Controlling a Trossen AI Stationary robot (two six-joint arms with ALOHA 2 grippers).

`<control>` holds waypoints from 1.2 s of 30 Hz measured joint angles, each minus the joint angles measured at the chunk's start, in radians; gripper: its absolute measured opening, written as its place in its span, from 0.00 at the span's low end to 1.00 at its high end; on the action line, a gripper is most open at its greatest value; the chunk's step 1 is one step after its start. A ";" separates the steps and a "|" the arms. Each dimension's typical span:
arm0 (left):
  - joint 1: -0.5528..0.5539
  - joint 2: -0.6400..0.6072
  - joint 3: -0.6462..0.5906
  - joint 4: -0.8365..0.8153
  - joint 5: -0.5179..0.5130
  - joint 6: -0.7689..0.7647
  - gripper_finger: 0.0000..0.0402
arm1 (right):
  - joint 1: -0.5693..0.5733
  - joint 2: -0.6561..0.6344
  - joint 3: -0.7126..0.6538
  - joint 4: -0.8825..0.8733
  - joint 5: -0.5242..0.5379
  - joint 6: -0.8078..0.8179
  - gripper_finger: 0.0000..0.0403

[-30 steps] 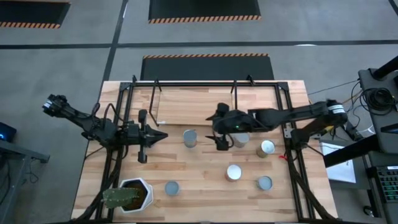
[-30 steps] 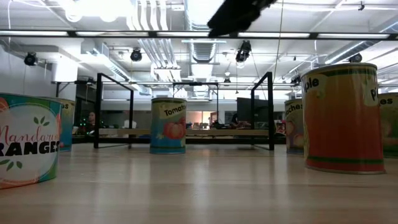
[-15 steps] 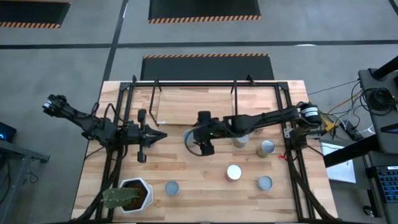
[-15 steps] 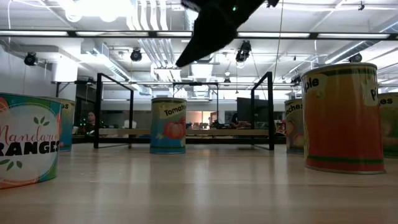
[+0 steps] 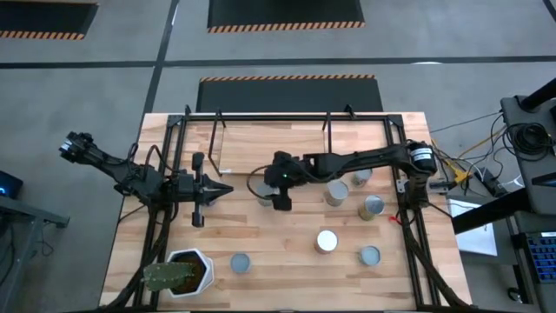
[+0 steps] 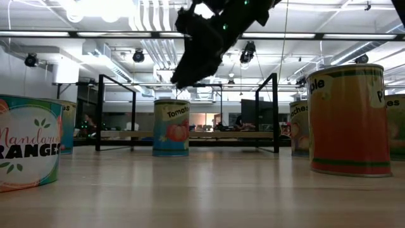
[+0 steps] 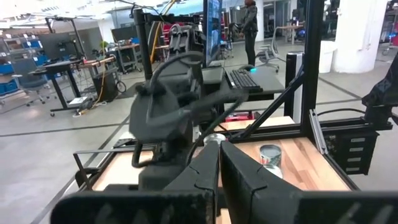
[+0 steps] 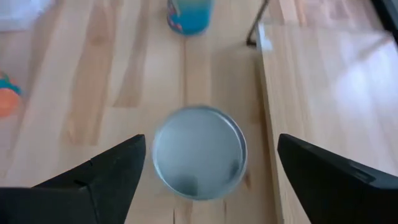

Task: Pick and place cans onto a shelf
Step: Put the canned tomatoes on the shelf

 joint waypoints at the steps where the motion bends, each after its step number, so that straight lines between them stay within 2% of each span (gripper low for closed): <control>1: 0.000 0.000 0.000 0.000 0.000 0.001 0.00 | -0.004 0.008 -0.002 -0.003 -0.002 0.000 0.90; 6: 0.000 0.000 0.000 0.001 0.000 0.001 0.00 | -0.007 0.033 -0.002 0.005 -0.050 -0.012 0.92; 18: 0.000 0.000 -0.001 0.003 0.000 0.003 0.00 | -0.010 0.086 0.000 0.024 -0.051 -0.018 0.91; 28: 0.000 0.000 -0.001 0.002 0.000 0.005 0.00 | -0.010 0.108 0.000 0.033 -0.051 -0.010 0.74; 36: 0.000 0.000 -0.001 0.002 0.000 0.005 0.00 | -0.010 0.087 0.047 -0.020 -0.050 0.041 0.73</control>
